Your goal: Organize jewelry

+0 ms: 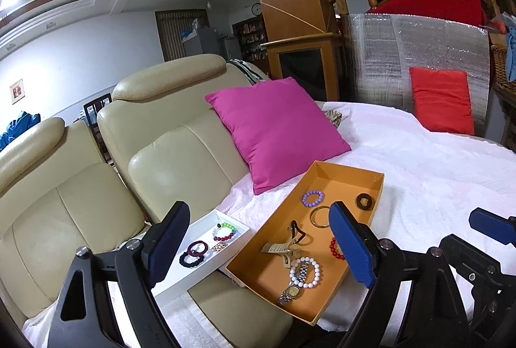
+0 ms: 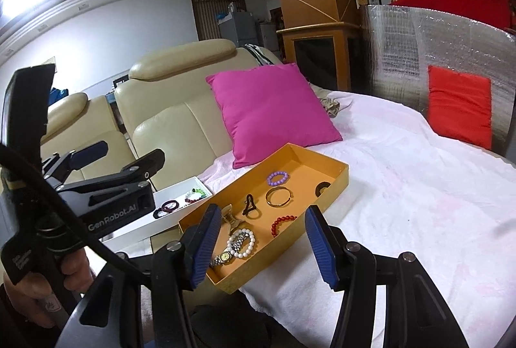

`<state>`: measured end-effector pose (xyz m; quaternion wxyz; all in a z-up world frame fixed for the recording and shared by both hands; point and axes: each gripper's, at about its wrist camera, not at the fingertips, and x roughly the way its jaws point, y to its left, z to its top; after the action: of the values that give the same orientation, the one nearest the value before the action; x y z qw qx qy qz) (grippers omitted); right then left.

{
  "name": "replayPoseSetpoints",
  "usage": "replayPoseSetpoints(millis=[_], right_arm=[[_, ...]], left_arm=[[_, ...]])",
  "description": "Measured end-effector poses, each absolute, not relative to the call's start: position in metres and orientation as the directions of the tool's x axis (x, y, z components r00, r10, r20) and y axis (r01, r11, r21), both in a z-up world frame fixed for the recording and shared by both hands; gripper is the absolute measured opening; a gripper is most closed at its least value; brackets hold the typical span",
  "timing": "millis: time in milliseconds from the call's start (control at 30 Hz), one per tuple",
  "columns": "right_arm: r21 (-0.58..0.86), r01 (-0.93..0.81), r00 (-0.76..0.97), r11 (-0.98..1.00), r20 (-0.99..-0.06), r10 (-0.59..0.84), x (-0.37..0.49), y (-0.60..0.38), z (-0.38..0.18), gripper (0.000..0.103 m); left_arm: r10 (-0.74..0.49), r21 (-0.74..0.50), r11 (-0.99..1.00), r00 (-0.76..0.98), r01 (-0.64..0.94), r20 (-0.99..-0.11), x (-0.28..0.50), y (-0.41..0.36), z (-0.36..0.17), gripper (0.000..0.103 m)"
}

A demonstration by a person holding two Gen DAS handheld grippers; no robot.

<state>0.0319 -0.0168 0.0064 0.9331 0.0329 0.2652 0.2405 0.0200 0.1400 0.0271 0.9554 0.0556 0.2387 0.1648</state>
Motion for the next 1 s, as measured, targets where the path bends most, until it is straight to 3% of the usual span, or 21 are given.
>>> replayPoseSetpoints(millis=[1000], right_arm=[[0.164, -0.399, 0.764, 0.902, -0.485, 0.426, -0.002, -0.004, 0.028, 0.065]], left_arm=[[0.316, 0.173, 0.948, 0.863, -0.268, -0.395, -0.022, 0.143, 0.049, 0.090]])
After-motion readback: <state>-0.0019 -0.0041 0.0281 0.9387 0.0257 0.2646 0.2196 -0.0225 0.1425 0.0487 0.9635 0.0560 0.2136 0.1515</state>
